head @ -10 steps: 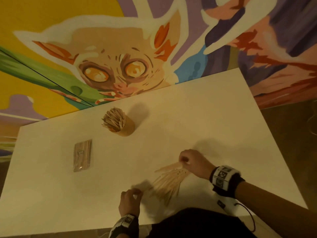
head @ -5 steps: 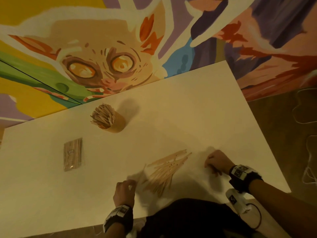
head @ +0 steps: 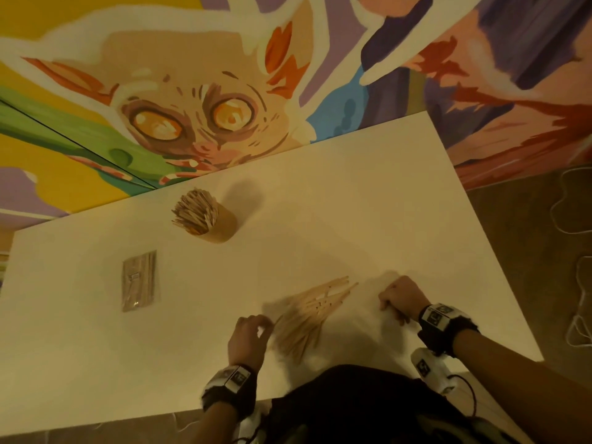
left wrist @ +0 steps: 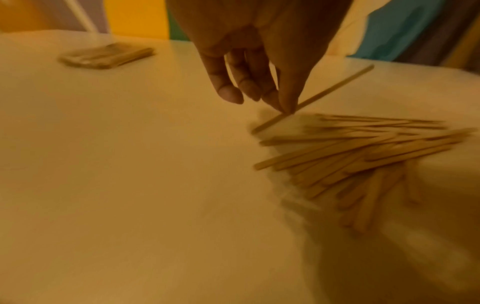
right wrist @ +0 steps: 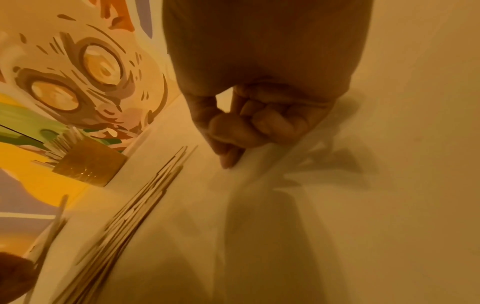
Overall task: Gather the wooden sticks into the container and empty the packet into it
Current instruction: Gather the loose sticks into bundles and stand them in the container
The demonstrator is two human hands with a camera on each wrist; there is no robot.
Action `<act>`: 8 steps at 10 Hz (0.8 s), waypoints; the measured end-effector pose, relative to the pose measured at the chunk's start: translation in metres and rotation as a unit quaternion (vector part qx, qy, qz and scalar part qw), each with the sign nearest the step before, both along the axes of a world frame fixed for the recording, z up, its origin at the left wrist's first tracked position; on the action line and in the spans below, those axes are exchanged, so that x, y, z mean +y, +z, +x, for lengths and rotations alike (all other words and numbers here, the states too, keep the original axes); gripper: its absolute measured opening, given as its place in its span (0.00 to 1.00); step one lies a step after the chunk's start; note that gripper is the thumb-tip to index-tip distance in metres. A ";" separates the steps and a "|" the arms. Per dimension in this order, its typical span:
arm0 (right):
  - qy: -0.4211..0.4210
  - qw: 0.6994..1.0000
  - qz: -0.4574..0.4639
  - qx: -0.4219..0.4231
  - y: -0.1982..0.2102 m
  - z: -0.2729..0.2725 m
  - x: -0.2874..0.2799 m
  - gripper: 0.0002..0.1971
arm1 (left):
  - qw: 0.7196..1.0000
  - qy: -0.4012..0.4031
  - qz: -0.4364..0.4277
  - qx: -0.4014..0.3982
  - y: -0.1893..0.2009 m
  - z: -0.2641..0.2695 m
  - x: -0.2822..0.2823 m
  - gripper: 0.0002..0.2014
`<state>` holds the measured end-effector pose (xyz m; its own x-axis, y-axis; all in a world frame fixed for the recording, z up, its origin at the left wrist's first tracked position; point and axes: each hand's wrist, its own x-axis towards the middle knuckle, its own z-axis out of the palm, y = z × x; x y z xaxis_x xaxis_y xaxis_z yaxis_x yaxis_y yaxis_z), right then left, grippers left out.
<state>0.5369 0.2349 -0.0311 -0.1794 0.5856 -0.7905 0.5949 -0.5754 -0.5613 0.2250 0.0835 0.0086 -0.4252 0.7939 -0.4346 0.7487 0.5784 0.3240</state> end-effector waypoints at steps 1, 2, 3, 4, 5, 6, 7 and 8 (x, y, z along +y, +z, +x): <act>-0.002 1.000 -0.008 -0.010 0.002 -0.007 0.002 0.12 | 0.993 -0.108 -0.048 -0.003 -0.003 0.018 0.020 0.04; -0.004 1.000 -0.016 -0.014 0.005 -0.008 0.003 0.13 | 0.989 -0.137 -0.063 0.003 -0.007 0.029 0.035 0.06; 0.002 0.999 -0.017 -0.033 0.006 -0.010 0.005 0.15 | 0.989 -0.143 -0.042 0.011 -0.014 0.035 0.042 0.28; 0.014 0.998 -0.010 -0.059 0.004 -0.012 0.006 0.20 | 0.980 -0.185 -0.065 0.035 -0.017 0.055 0.047 0.50; 0.025 0.996 -0.011 -0.087 0.003 -0.013 0.008 0.19 | 0.977 -0.186 -0.079 0.060 -0.019 0.067 0.052 0.48; 0.043 0.993 -0.018 -0.111 0.005 -0.013 0.009 0.13 | 0.980 -0.184 -0.059 0.054 -0.021 0.058 0.054 0.34; 0.063 0.991 -0.009 -0.120 0.009 -0.015 0.010 0.12 | 0.980 -0.189 -0.062 0.033 -0.023 0.042 0.052 0.27; 0.078 0.989 -0.010 -0.125 0.010 -0.016 0.010 0.11 | 0.970 -0.237 -0.055 0.025 -0.031 0.032 0.047 0.19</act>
